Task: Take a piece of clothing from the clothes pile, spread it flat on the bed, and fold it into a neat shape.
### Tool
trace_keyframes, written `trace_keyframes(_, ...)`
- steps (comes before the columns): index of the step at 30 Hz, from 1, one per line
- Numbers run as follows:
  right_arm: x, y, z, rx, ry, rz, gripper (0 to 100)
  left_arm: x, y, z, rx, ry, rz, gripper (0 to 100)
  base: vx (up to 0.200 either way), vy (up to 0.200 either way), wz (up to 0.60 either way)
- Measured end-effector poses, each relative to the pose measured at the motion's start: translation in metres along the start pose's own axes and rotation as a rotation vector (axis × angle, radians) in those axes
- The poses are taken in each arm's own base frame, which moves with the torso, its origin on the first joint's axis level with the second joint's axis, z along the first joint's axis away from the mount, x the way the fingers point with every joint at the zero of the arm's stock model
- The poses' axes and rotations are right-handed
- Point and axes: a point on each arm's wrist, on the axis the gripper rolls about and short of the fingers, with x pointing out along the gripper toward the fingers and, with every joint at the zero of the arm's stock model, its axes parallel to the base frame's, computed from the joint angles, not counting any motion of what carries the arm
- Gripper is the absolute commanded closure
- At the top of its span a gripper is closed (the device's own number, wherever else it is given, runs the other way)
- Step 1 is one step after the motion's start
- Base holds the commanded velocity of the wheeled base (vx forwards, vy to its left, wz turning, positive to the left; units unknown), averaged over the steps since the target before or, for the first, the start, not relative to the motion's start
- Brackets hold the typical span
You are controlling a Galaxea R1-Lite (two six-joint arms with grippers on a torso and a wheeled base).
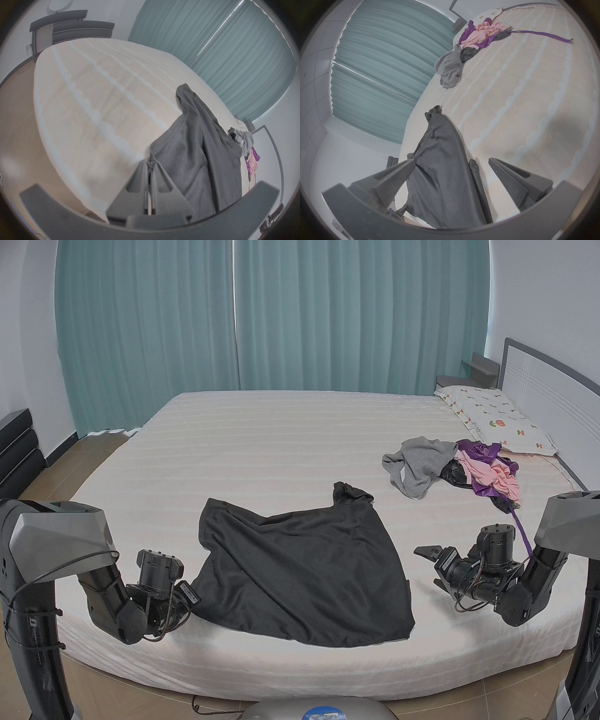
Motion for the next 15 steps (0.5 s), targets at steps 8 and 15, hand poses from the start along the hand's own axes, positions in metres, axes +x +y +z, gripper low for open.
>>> trace_keyframes(8,0.003,-0.003,-0.006,-0.003,0.019,-0.011,0,-0.029,0.029,0.017,0.021,-0.022,0.064,100,0.000,0.000,0.00)
trace_keyframes(15,0.007,-0.003,-0.014,-0.013,0.044,-0.017,0,-0.049,0.065,0.043,-0.005,-0.072,0.143,100,0.000,0.000,0.00)
